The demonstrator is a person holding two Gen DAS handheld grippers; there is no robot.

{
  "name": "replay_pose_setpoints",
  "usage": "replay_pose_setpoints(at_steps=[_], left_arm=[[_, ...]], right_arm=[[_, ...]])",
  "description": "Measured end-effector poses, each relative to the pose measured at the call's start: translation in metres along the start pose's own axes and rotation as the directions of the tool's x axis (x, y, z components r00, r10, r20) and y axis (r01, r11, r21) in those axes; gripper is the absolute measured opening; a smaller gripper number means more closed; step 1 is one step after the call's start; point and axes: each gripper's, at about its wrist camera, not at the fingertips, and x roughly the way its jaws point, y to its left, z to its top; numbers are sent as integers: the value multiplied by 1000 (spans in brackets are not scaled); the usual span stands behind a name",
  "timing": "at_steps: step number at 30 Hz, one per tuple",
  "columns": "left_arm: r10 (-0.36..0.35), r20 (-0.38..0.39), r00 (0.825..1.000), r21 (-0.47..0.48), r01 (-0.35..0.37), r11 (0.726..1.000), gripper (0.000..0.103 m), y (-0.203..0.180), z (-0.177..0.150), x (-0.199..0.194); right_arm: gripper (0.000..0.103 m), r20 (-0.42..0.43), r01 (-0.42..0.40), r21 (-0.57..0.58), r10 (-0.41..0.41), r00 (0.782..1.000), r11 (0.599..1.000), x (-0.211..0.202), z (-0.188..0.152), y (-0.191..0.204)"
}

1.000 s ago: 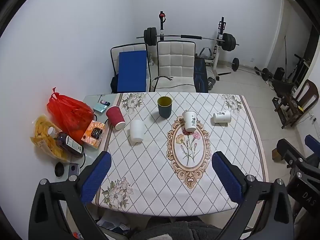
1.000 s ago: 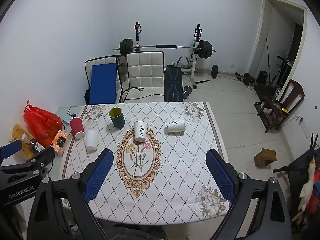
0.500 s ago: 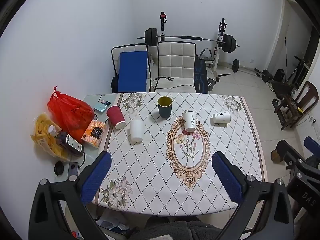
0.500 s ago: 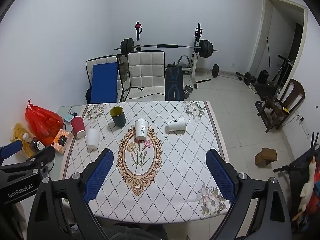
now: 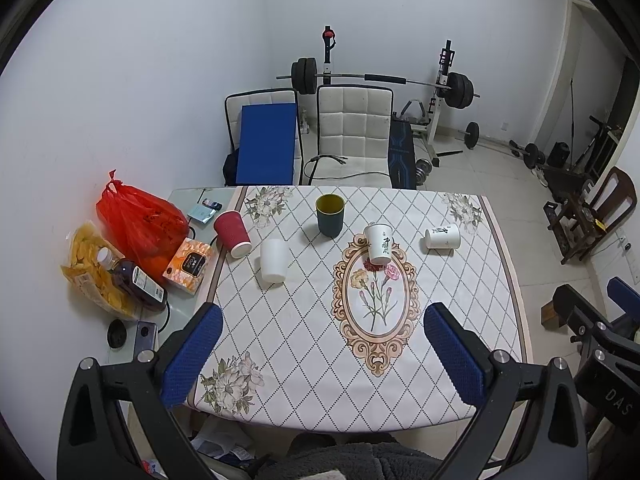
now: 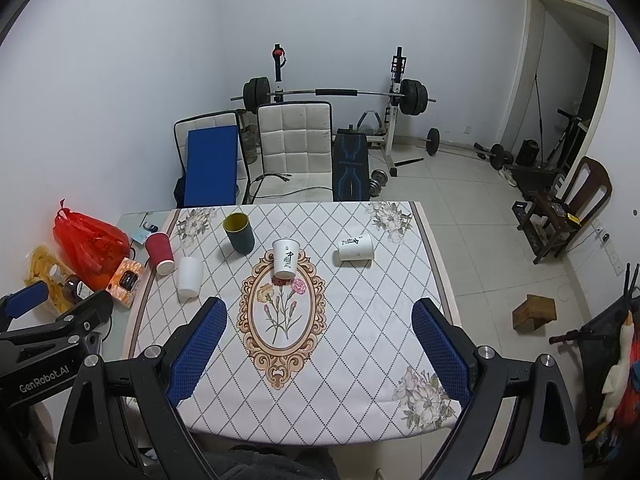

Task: Flip cup upside down

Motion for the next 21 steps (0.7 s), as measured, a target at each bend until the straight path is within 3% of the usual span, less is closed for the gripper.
replay_pose_setpoints(at_steps=[21], left_arm=[[7,14,1000,-4,-6,1000,103,2,2,-6]], right_arm=[[96,3,-6,-1,6,1000,1000,-5,0,3]])
